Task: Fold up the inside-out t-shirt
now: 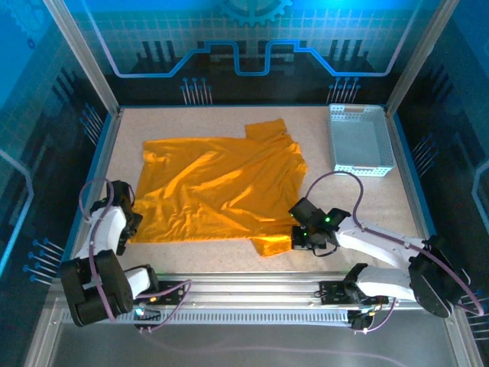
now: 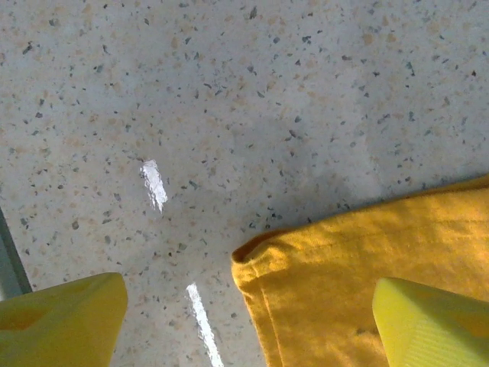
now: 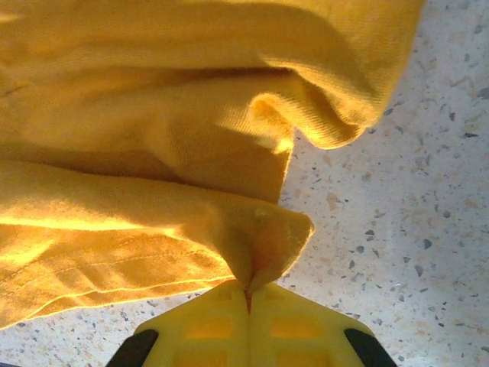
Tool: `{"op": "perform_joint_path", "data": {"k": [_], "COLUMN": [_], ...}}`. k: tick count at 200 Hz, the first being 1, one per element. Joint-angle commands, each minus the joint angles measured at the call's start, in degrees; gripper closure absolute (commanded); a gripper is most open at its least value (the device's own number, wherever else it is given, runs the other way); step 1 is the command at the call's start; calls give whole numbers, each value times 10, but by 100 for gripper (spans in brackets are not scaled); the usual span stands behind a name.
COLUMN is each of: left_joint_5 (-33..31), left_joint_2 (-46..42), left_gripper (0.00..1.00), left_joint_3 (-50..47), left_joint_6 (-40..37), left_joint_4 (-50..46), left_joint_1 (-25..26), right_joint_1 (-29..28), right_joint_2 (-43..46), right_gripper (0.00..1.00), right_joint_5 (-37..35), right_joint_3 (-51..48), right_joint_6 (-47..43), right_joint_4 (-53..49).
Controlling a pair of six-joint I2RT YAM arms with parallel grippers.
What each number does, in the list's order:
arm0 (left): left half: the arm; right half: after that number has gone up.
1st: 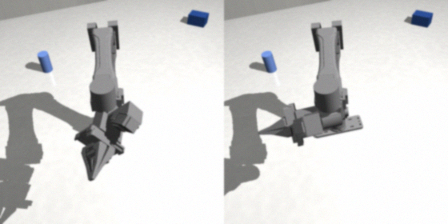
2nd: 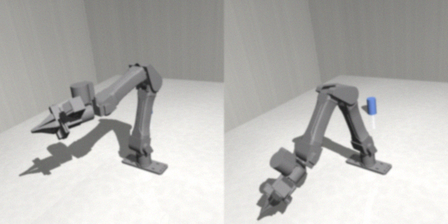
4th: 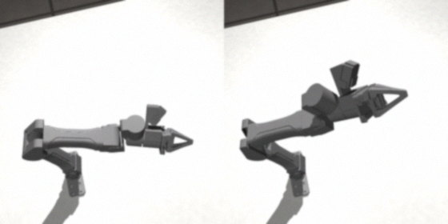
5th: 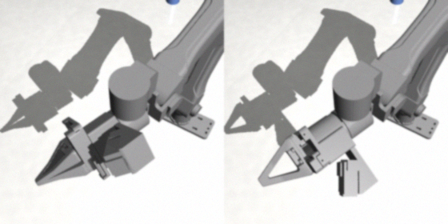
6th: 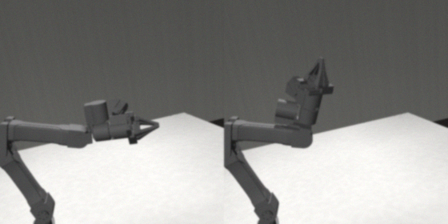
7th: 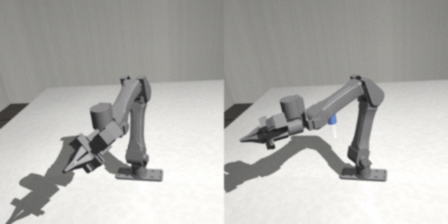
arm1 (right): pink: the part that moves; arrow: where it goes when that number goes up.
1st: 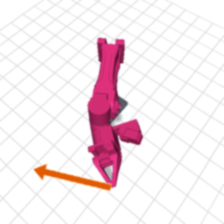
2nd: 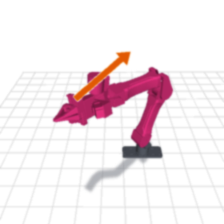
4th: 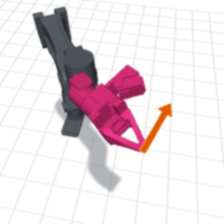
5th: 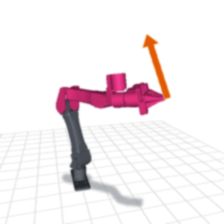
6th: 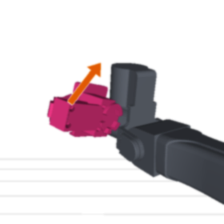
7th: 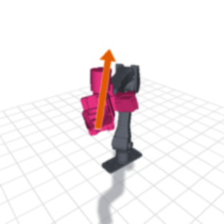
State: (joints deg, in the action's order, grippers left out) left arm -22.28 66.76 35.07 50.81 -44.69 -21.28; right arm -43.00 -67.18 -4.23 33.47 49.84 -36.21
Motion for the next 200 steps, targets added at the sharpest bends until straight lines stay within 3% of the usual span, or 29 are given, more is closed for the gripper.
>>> {"op": "perform_joint_path", "data": {"k": [1,112,150,200], "left_joint_5": [11,98,107,104], "left_joint_2": [11,97,109,97], "left_gripper": [16,22,40,74], "left_joint_3": [0,-11,-6,-12], "left_joint_6": [-17,-29,-38,-42], "left_joint_4": [17,72,88,91], "left_joint_1": [-11,-32,-42,-50], "right_joint_1": [5,5,5,13], "right_joint_2": [15,9,16,41], "right_gripper": [95,94,93,94], "right_joint_5": [-4,-7,-12,-32], "right_joint_3": [8,28,28,31], "right_joint_6": [0,-6,-5,-5], "right_joint_4": [-14,-31,-38,-57]}}
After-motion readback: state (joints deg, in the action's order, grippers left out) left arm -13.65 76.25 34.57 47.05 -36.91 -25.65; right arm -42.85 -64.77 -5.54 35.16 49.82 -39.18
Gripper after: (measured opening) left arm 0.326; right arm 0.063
